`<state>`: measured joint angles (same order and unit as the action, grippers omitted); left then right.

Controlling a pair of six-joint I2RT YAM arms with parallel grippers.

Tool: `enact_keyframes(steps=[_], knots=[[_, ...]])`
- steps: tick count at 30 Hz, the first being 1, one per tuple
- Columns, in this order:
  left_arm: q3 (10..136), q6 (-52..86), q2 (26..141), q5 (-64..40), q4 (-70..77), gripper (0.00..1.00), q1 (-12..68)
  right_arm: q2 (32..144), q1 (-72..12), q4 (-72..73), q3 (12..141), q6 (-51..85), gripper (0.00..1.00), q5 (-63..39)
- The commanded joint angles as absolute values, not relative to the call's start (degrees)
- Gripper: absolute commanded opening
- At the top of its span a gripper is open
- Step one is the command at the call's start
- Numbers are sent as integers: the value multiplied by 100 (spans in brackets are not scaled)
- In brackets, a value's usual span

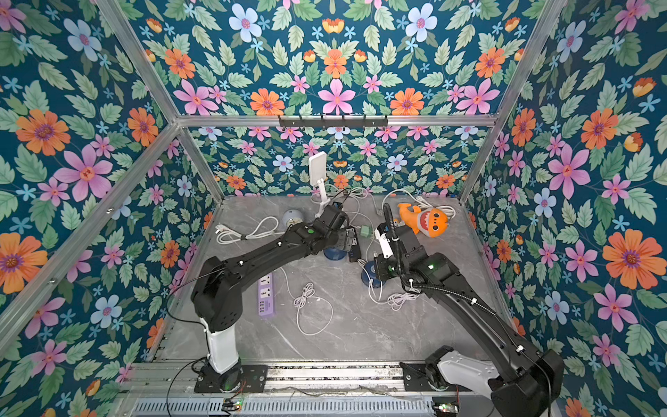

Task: Charge the cordless meat grinders
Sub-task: Move the cordless meat grinder to the center of the board.

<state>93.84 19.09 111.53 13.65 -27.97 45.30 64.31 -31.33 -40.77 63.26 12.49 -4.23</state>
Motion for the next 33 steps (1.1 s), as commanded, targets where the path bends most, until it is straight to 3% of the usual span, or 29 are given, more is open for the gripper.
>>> enact_keyframes(steps=[1,14,20,23,33], knots=[[9573,1661,11382,1767,-3302,100,4526,6384,-3138,-4057,6300,1310,0,-485],[9545,1736,11823,1160,-3173,95,4534,6444,-3138,-3877,6170,1315,0,-613],[9476,1836,11843,1160,-3176,78,4527,6433,-3138,-3867,6144,1323,0,-675],[9334,1930,11666,1134,-3155,70,4538,6434,-3133,-3846,6144,1323,0,-730],[7306,2898,10053,1436,-2728,67,4761,6706,-3202,-3547,6218,1338,0,-1229]])
